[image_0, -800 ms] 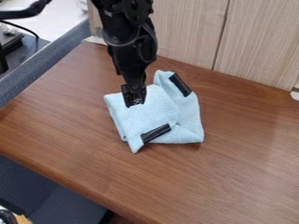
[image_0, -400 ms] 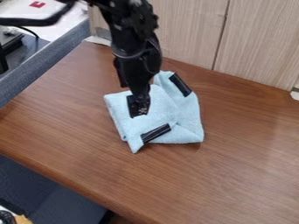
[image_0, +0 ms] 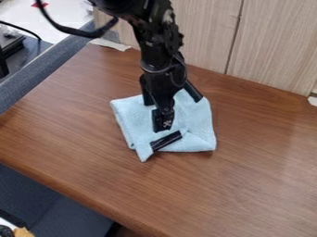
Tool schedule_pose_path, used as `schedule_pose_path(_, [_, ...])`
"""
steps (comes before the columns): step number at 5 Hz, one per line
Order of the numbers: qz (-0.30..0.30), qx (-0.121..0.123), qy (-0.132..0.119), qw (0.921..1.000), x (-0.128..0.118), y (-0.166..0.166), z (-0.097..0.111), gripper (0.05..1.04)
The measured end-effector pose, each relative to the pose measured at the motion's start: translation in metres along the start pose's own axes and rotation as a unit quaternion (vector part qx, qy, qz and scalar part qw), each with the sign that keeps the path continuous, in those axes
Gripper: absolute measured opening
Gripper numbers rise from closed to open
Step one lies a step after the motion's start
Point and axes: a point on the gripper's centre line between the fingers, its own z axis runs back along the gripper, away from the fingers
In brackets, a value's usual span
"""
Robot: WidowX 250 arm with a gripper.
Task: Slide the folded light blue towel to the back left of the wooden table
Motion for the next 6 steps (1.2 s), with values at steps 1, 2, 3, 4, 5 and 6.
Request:
schedule_pose_path(1, [-0.006, -0.017, 0.005, 0.9998, 0.005, 0.001, -0.015, 1.001])
schedule_pose_path(2, [-0.005, -0.029, 0.015, 0.9995, 0.003, 0.004, -0.028, 1.001])
schedule_pose_path(3, [0.012, -0.029, 0.018, 0.9993, -0.001, 0.018, -0.033, 1.001])
schedule_pose_path(4, [0.042, -0.028, 0.022, 0.9985, -0.008, 0.043, -0.038, 1.001])
schedule_pose_path(5, [0.083, -0.024, 0.025, 0.9960, -0.023, 0.079, -0.041, 1.001])
schedule_pose_path(6, [0.117, -0.014, 0.031, 0.9926, -0.043, 0.108, -0.043, 1.001])
